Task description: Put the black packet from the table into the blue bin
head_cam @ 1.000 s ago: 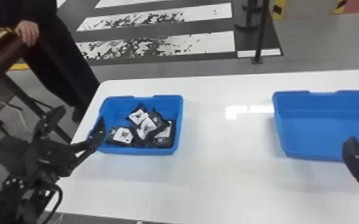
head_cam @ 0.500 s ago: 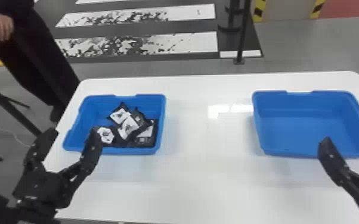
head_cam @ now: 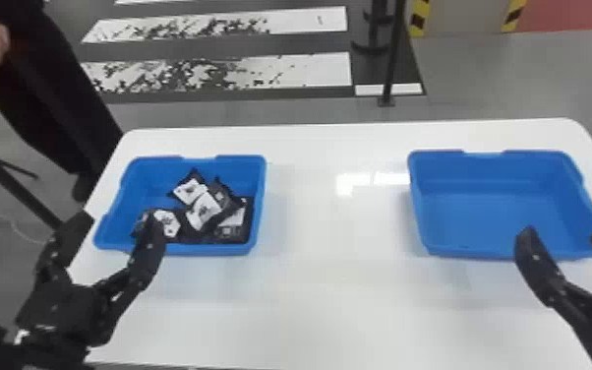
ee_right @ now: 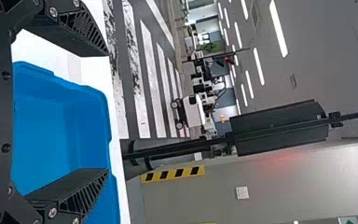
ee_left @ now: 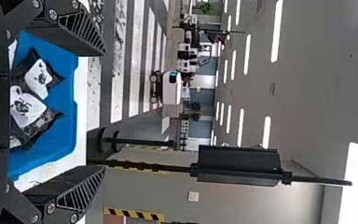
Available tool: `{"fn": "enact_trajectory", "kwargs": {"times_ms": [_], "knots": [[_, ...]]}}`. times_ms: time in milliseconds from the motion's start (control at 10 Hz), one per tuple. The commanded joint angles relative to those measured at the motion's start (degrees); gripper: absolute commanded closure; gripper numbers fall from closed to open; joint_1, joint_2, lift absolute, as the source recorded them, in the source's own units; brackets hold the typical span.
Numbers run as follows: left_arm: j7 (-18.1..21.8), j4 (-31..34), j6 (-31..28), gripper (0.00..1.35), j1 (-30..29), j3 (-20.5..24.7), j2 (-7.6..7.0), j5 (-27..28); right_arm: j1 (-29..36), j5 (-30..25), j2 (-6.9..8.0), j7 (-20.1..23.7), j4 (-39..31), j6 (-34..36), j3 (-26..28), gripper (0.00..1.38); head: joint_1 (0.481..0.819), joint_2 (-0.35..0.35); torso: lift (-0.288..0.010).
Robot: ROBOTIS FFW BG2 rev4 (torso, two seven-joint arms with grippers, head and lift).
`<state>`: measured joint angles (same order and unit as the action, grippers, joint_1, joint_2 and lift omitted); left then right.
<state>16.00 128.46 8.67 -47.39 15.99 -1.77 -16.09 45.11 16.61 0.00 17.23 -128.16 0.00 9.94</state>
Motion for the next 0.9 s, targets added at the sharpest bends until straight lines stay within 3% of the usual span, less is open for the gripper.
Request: {"fn": "enact_trajectory", "kwargs": {"times_ms": [0, 800], "knots": [[0.0, 0.0, -0.2, 0.17, 0.0, -0.7, -0.51, -0.4, 0.0, 0.0, 0.05, 0.0, 0.0, 0.0, 0.0, 0.13, 0.695, 0.096, -0.110], [0.1, 0.0, 0.6, 0.17, 0.1, -1.5, -1.48, -1.2, 0.6, -0.3, 0.05, -0.4, -0.9, 0.0, 0.6, 0.13, 0.695, 0.075, -0.110]]}}
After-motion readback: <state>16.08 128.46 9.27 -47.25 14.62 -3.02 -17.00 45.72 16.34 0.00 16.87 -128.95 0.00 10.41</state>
